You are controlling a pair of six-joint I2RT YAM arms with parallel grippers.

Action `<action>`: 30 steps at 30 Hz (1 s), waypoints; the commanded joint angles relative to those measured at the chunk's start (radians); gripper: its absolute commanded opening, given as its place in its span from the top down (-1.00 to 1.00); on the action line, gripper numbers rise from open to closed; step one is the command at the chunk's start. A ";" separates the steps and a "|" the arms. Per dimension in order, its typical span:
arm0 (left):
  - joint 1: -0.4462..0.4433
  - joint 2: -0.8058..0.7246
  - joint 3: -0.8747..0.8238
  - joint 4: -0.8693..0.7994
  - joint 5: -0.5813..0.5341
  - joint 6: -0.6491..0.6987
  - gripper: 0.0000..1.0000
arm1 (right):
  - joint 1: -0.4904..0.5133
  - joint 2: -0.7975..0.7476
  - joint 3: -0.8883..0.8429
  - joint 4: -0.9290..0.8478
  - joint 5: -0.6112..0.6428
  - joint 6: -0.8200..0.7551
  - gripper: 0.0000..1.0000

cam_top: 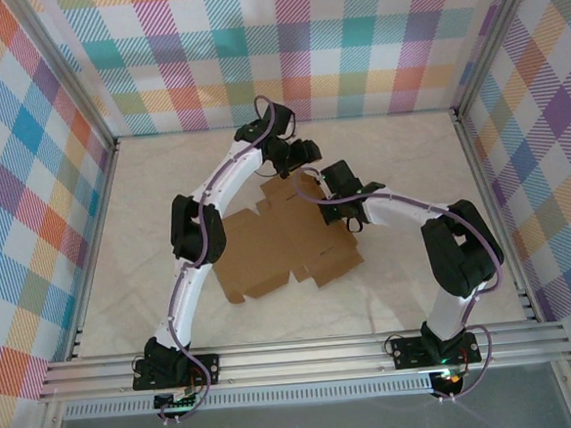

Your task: Fold the paper box

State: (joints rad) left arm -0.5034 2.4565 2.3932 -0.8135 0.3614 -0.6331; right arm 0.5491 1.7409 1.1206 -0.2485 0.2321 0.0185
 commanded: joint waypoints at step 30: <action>-0.011 -0.016 0.019 -0.063 -0.031 0.014 -0.19 | 0.029 0.049 0.046 0.005 0.034 -0.025 1.00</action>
State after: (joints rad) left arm -0.5209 2.4939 2.3932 -0.8623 0.3592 -0.6376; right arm 0.5713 1.7855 1.1542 -0.2543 0.2726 0.0055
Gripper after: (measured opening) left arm 0.589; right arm 0.054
